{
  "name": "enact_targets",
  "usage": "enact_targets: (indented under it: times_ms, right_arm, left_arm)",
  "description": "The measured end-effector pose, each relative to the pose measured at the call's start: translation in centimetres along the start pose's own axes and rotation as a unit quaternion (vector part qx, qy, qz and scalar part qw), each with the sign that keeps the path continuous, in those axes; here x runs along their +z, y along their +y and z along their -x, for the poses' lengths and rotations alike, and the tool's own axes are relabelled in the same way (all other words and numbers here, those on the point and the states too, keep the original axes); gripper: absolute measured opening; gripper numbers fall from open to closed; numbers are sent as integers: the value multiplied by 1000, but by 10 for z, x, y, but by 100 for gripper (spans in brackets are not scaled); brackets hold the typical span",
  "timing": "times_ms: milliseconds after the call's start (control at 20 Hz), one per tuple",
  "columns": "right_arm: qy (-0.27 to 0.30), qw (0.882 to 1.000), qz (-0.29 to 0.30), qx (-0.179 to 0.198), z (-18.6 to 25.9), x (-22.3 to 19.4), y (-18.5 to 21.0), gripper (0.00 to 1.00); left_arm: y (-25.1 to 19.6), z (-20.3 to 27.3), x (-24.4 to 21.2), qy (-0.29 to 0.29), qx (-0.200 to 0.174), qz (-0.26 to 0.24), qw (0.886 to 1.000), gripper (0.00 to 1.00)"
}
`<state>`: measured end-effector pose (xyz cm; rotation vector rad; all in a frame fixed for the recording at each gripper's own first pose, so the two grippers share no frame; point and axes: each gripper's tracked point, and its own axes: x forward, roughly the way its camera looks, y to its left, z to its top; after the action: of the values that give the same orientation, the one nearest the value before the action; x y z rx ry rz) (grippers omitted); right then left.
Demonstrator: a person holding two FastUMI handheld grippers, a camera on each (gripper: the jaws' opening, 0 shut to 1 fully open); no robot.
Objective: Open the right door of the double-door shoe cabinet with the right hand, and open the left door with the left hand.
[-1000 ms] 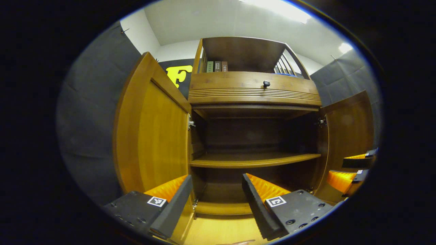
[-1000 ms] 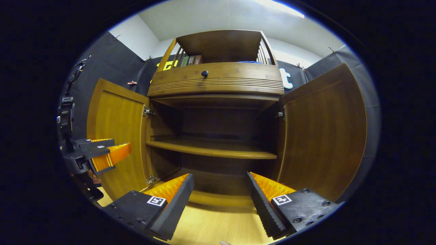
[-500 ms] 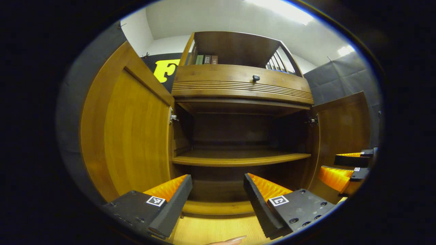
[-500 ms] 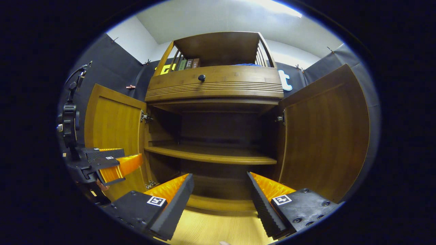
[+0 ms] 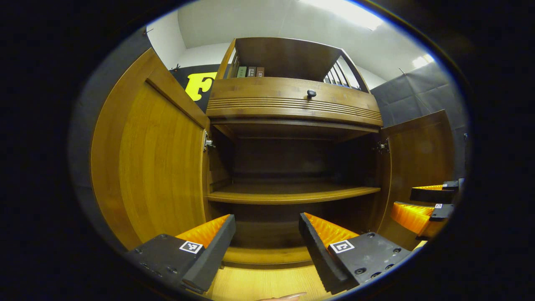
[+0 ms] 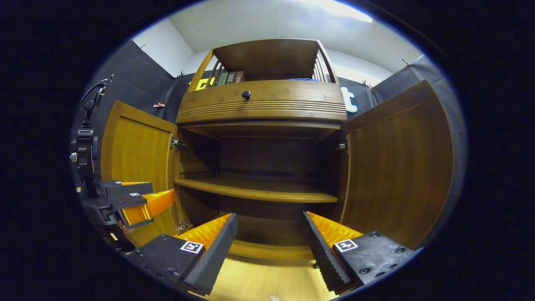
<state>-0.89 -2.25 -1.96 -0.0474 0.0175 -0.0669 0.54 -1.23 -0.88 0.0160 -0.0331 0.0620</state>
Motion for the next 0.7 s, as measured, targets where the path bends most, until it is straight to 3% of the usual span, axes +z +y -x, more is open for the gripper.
enact_targets:
  times_ms: [700]
  right_arm:
    - [0,1000,-12,3,-1,2,6,97]
  left_arm:
    - [5,10,8,-24,-4,-23,999,94]
